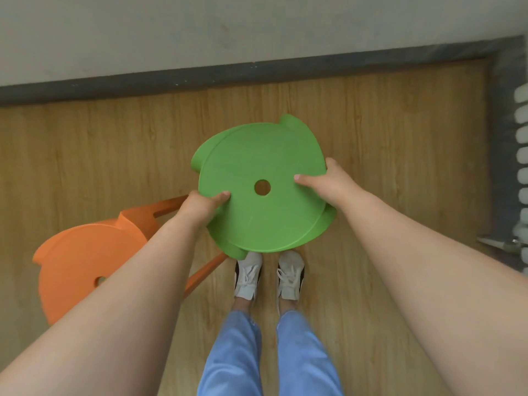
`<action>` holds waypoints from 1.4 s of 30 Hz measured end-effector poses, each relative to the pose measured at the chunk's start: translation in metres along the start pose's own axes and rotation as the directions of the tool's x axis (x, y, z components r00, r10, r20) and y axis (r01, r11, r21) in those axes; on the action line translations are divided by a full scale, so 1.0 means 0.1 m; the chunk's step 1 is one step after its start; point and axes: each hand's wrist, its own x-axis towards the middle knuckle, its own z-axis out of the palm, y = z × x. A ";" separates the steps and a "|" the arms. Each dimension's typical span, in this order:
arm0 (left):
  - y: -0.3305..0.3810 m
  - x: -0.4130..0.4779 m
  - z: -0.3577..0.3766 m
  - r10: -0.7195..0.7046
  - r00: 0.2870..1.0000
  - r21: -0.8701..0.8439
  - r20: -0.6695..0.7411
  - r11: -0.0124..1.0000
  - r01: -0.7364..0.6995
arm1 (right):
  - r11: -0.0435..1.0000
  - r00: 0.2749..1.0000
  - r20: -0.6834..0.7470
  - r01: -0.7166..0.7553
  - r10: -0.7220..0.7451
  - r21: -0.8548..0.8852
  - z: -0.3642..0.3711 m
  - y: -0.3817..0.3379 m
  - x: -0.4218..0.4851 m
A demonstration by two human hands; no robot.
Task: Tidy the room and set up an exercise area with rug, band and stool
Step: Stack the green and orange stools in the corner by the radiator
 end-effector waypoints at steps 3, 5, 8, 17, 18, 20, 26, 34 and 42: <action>0.00 0.03 -0.02 -0.023 0.996 -0.140 0.084 0.990 0.034 | 0.995 0.999 0.018 -0.030 0.028 0.094 0.04 0.06 0.11; 0.00 0.03 -0.01 -0.016 0.994 -0.198 0.105 0.979 0.037 | 0.979 0.998 0.031 -0.054 0.049 0.194 0.07 0.12 0.16; 0.00 -0.03 0.02 -0.023 0.995 -0.220 0.099 0.974 0.045 | 0.961 0.997 0.034 -0.079 0.072 0.264 0.08 0.18 0.16; 0.17 -0.46 0.27 0.080 0.985 0.086 0.154 0.992 -0.094 | 0.860 0.980 -0.027 -0.160 0.198 0.485 -0.30 0.71 -0.50; 0.19 -0.54 0.33 0.098 0.980 0.125 0.172 0.985 -0.121 | 0.840 0.976 -0.035 -0.166 0.215 0.516 -0.35 0.81 -0.63; 0.23 -0.70 0.45 0.138 0.968 0.188 0.208 0.966 -0.178 | 0.805 0.969 -0.054 -0.168 0.240 0.569 -0.46 1.02 -0.89; 0.27 -1.38 1.09 0.220 0.908 0.361 0.357 0.864 -0.352 | 0.642 0.922 -0.164 -0.110 0.351 0.758 -0.71 1.92 -1.74; -0.13 -2.46 2.53 0.273 0.786 0.471 0.554 0.676 -0.567 | 0.370 0.822 -0.236 0.033 0.519 0.928 -0.75 3.61 -2.76; -0.86 -3.52 4.07 0.204 0.711 0.580 0.673 0.451 -0.678 | 0.153 0.787 -0.246 0.194 0.565 0.969 -0.94 5.34 -3.60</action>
